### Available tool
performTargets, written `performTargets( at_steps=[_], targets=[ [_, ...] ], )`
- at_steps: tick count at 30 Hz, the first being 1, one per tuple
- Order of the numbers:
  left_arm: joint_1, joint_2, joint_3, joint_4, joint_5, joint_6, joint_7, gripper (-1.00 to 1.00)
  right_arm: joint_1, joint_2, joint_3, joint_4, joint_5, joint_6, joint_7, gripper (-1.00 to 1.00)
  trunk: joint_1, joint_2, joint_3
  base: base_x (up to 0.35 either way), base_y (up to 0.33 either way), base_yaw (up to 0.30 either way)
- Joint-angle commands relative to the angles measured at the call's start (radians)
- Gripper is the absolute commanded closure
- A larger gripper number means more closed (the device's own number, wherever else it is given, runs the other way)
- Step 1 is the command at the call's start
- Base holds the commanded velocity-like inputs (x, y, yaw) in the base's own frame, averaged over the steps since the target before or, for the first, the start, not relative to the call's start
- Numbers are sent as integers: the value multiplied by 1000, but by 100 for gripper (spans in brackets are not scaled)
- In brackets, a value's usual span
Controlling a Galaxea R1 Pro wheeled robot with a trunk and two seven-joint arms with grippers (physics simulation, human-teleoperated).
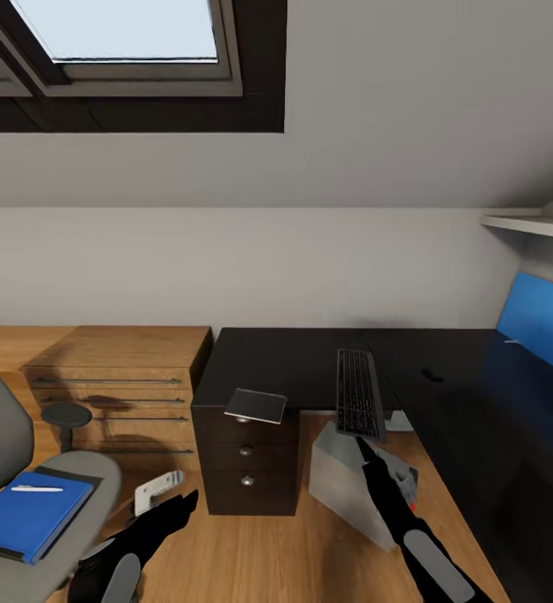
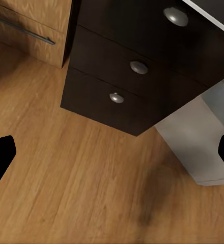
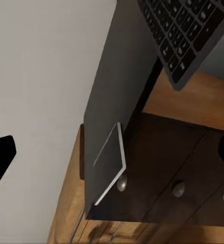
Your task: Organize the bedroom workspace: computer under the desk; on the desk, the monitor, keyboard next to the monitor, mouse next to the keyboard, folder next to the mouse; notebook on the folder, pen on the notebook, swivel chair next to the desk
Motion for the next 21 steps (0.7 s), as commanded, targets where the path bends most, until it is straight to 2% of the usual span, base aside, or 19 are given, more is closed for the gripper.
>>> performTargets(
  at_steps=[1,2,3,6,7,16,21],
  targets=[
    [-1,0,-1,1,10,2,9,-100,-1,-9,0,1,-12,-6,5,-100,4,-8,-4,0,0,0],
    [-1,0,-1,3,10,2,9,-100,-1,-12,-2,1,-13,-5,5,-100,8,-15,-8,0,0,0],
    [-1,-1,-3,16,10,1,9,-100,-1,-45,-24,1,-16,-1,6,-100,12,-22,-11,0,0,0],
    [-1,-2,-3,18,10,2,8,-100,-1,-52,-41,4,-16,1,6,-100,23,-43,-20,0,0,0],
    [-1,-2,-4,19,10,3,6,-100,-1,-60,-68,9,-16,3,6,-100,27,-50,-23,0,0,0],
    [3,-2,-7,13,11,4,1,-100,-1,-63,-88,12,-16,43,7,-100,62,-113,-51,0,0,0],
    [27,-2,-41,5,12,4,1,-100,-1,-63,-116,44,-16,82,8,-100,81,-148,-67,0,0,0]
  ],
)
